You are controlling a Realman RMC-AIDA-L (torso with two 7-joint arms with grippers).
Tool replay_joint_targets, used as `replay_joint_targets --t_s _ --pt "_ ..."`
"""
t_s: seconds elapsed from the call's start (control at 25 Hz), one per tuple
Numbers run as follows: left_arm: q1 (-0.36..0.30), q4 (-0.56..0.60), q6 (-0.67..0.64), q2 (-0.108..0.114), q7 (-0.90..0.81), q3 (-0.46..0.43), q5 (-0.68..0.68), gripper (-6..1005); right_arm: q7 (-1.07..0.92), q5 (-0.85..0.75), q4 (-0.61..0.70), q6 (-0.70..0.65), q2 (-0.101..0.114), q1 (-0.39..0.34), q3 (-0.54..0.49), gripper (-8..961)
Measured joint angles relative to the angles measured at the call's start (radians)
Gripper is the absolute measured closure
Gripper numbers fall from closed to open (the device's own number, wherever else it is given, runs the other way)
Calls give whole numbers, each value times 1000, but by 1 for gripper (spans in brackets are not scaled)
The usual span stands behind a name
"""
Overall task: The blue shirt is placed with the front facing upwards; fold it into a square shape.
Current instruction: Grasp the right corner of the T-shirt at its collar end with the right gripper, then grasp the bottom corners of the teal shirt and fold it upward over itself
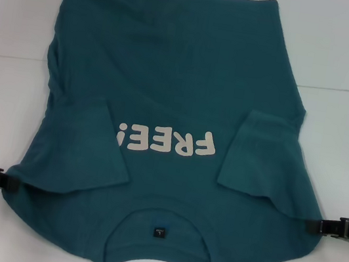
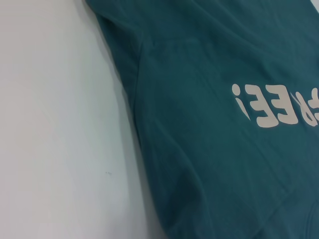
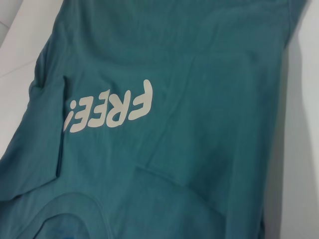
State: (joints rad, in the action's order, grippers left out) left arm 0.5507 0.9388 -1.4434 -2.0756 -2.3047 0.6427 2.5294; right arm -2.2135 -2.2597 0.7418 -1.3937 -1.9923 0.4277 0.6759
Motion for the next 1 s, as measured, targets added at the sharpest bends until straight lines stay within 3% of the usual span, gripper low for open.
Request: replay_joint_targets --t_s 0.2,0.32,0.52,1.0 --pt "0 0 3 0 0 0 0 956 0 0 -1 14 -1 -1 3 628" --pt "0 -2 6 0 1 0 0 956 1 0 -2 20 0 -2 4 839" --pt "0 -4 7 0 1 0 0 955 12 1 0 15 0 -9 1 927" --pt "-11 24 -133 7 2 -50 -16 953 82 10 8 -65 5 -61 -95 928"
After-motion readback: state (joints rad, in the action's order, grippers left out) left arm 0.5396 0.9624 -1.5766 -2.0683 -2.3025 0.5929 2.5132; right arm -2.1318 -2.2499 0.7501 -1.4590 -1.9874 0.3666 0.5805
